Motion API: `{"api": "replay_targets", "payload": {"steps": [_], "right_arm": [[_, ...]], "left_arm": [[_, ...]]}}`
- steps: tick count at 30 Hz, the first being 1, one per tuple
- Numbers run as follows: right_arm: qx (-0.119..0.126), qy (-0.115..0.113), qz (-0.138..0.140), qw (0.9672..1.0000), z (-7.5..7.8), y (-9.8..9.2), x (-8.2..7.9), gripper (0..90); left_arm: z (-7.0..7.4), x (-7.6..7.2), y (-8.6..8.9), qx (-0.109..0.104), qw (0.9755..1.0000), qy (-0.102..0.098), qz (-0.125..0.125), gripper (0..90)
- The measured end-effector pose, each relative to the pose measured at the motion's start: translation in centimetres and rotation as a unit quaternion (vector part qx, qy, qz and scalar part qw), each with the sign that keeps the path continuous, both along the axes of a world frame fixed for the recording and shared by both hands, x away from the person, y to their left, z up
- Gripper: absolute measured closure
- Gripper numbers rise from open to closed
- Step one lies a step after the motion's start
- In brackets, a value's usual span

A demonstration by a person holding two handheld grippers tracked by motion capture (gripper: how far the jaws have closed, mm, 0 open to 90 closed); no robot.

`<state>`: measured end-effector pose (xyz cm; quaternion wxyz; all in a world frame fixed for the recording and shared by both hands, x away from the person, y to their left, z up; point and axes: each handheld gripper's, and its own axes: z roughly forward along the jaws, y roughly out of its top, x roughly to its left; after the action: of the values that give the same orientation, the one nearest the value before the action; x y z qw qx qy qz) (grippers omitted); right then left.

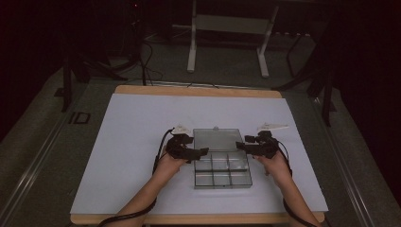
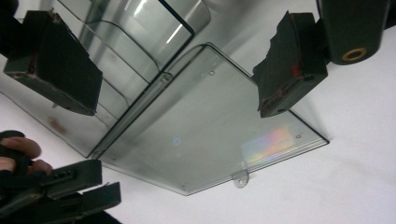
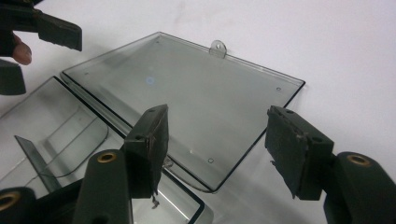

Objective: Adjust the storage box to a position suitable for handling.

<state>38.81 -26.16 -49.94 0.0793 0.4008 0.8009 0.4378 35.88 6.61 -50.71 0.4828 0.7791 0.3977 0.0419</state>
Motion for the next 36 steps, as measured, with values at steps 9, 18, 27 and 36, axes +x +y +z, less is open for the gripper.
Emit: {"api": "replay_targets", "payload": {"steps": [9, 18, 27, 36], "right_arm": [[0.003, 0.000, 0.010, 0.9999, 0.5, -0.7, -0.3, 35.5], [-0.007, -0.011, 0.001, 0.9999, 0.9, -2.3, -1.0, 30.4], [-0.029, -0.035, 0.016, 0.9988, 1.2, -4.8, -2.4, 34.5], [-0.068, -0.045, 0.041, 0.9958, 0.6, -7.0, -4.6, 48.8]], "left_arm": [[0.4, -1.2, 0.8, -0.002, 0.9995, -0.030, -0.011, 7.6], [0.5, -2.9, 1.9, 0.004, 0.9992, -0.037, -0.015, 7.6], [0.1, -4.5, 2.9, 0.014, 0.9976, -0.058, -0.035, 7.6], [-0.6, -5.5, 4.0, 0.003, 0.9975, -0.062, -0.035, 7.6]]}}
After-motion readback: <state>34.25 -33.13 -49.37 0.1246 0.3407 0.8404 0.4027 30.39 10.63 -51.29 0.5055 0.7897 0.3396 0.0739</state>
